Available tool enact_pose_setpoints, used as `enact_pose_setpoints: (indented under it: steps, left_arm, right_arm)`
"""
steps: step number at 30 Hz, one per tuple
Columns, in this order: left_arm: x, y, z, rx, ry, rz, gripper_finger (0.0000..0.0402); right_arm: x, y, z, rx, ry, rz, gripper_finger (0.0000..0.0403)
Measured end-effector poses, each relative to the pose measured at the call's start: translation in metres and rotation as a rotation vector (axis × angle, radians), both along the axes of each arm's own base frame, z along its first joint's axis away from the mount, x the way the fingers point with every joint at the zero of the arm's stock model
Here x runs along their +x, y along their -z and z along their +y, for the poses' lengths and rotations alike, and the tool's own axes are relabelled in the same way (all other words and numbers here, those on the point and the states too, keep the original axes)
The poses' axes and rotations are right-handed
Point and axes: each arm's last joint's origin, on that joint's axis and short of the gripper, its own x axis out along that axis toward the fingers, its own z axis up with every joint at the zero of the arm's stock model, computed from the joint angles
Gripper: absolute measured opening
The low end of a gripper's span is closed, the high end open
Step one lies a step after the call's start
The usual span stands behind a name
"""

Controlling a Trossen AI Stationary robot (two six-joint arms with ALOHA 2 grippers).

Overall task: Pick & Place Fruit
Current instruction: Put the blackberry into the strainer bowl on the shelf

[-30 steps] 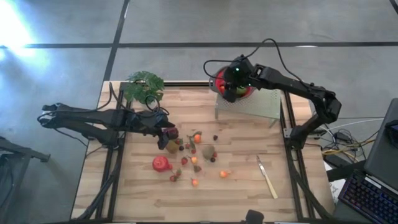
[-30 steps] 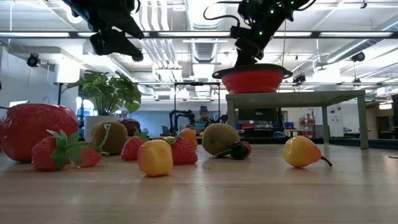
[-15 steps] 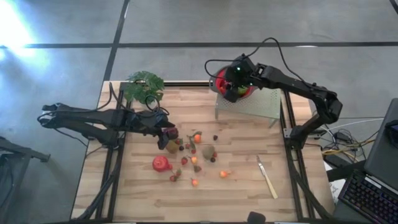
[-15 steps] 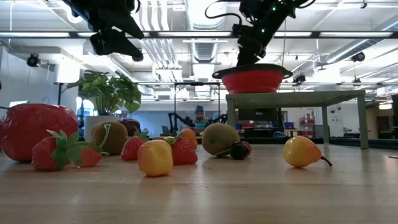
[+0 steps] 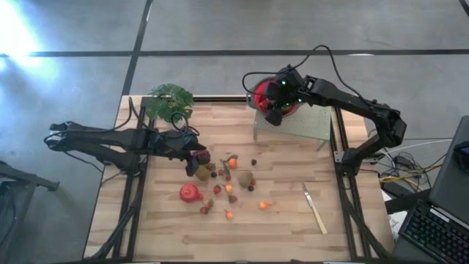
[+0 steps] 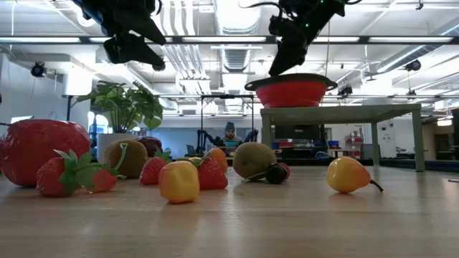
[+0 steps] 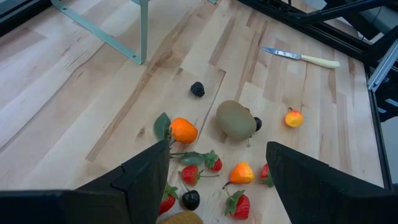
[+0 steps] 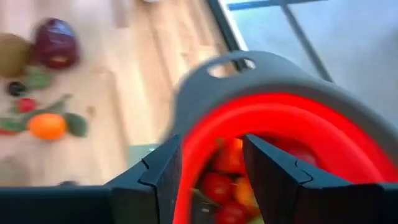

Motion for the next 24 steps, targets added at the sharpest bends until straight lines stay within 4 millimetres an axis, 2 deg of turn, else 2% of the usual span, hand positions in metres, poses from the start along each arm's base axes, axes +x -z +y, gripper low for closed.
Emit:
enact_pose_setpoints:
  steps: [5,10,16,24]
  left_arm:
    - [0.000,0.000,0.000,0.000,-0.001,0.000,0.0273]
    - [0.000,0.000,0.000,0.000,0.000,0.000,0.0273]
    - [0.000,0.000,0.000,0.000,0.000,0.000,0.0273]
    - [0.000,0.000,0.000,0.000,0.000,0.000,0.0273]
  right_arm:
    - [0.006,-0.005,0.021,0.037,-0.105,-0.037,0.0147]
    - [0.015,-0.006,0.051,0.044,-0.206,-0.024,0.0124]
    - [0.016,0.000,0.091,0.103,-0.303,0.078,0.0089]
    - [0.013,0.014,0.132,0.177,-0.374,0.199,0.0041]
